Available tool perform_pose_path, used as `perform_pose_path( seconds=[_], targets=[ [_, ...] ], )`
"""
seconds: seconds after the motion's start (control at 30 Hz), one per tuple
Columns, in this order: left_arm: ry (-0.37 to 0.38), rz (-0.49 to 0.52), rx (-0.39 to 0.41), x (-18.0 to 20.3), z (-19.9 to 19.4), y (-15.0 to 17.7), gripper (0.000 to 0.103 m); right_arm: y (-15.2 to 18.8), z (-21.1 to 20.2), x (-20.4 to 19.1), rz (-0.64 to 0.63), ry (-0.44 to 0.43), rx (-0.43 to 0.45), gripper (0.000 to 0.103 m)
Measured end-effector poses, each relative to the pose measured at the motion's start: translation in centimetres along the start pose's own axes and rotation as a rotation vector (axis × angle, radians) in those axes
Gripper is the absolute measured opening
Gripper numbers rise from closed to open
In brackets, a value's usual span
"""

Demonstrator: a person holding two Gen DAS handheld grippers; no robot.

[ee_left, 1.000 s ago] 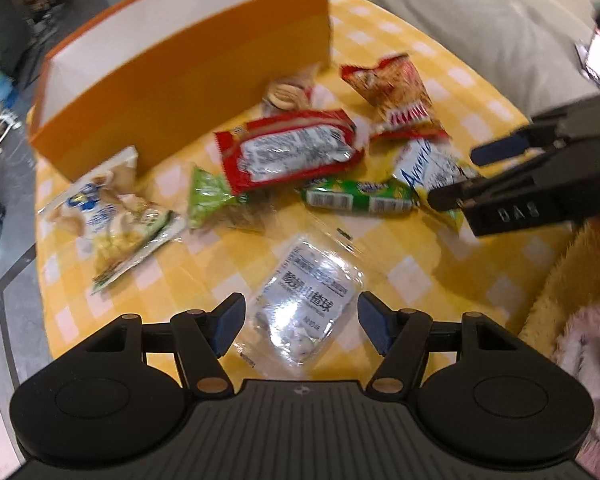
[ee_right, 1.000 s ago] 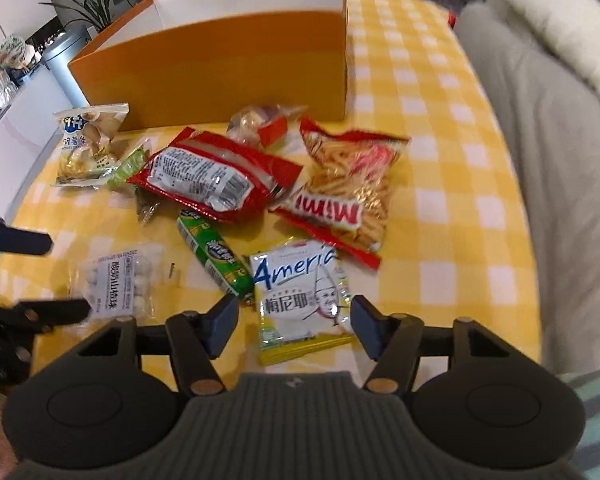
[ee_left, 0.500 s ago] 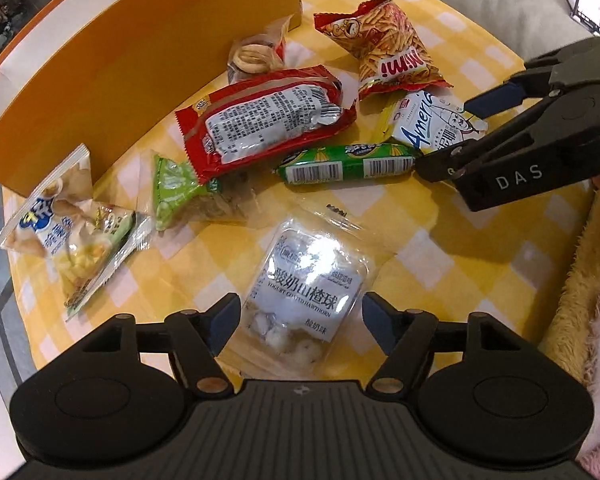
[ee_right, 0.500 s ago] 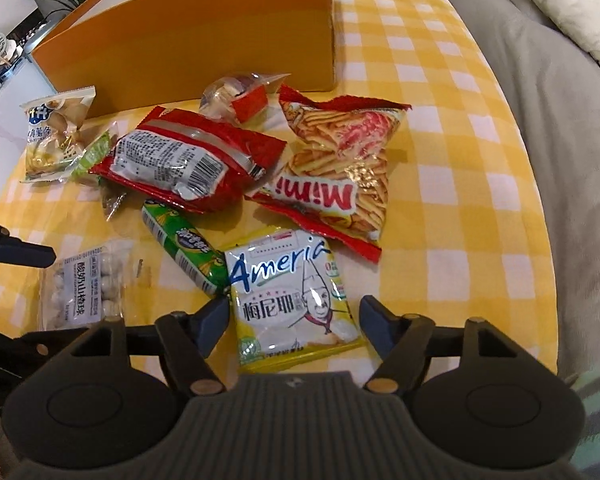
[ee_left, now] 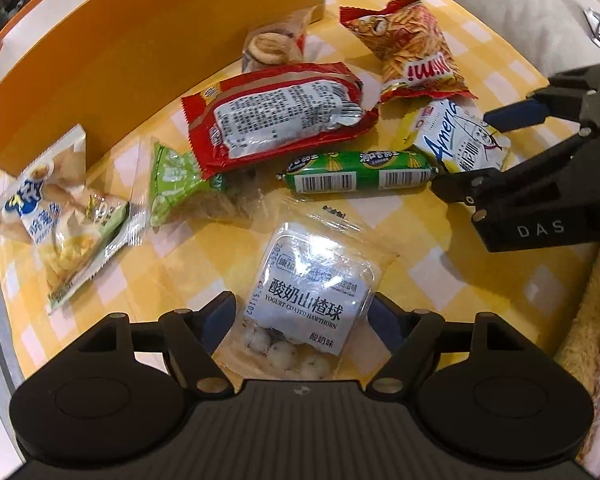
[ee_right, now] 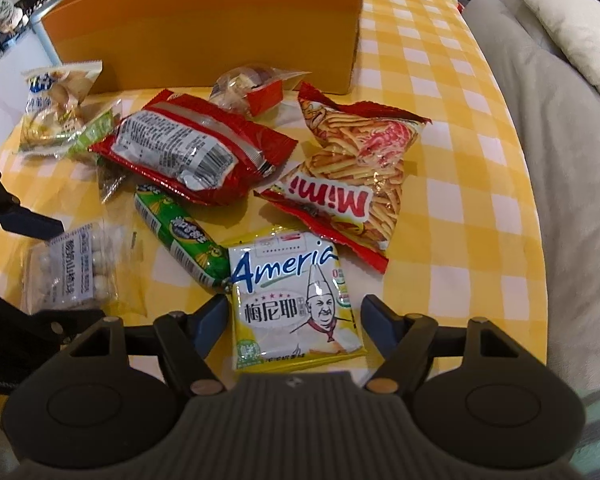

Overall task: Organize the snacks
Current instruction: 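Grasp the yogurt-hawthorn bag with left tool while right tool grasps America packet, then lift both packets into the box and open both tools to drop them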

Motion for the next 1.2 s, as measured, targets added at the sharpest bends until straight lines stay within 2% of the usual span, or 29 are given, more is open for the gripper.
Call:
perform_pose_path(
  seconds=[0.07, 0.2, 0.3, 0.5, 0.73, 0.9, 1.2],
  targets=[
    [0.001, -0.016, -0.004, 0.0, 0.0, 0.0, 0.086, 0.0, -0.1, 0.1, 0.006, 0.004, 0.002, 0.068],
    [0.002, -0.052, -0.009, 0.0, -0.3, 0.2, 0.079, 0.1, -0.4, 0.3, 0.009, 0.008, 0.009, 0.055],
    [-0.004, -0.092, -0.004, 0.1, -0.5, 0.6, 0.077, 0.3, -0.6, 0.2, 0.009, 0.007, 0.009, 0.054],
    [-0.007, -0.195, -0.011, -0.7, -0.6, 0.9, 0.075, 0.6, -0.7, 0.5, 0.027, -0.014, -0.001, 0.052],
    [0.045, -0.298, 0.004, -2.3, -1.8, 1.9, 0.067, 1.1, -1.1, 1.3, 0.108, -0.052, -0.025, 0.052],
    [0.071, -0.371, 0.035, -3.2, -2.8, 2.9, 0.066, 1.3, -2.3, 1.4, 0.139, -0.066, 0.004, 0.052],
    [0.054, -0.456, 0.120, -3.6, -6.1, 3.6, 0.065, 1.6, -4.3, 1.5, 0.193, -0.114, 0.043, 0.052]
  ],
)
Point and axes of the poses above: each gripper's, at about its wrist camera, not at the fingertips, and z roughly the way its jaws point, x to its right, y to its underside, the point moved 5 cm from there along z, roughly the way its jaws point, and after that the axes turned 6 degrees about -x, right-handed, at the moved point
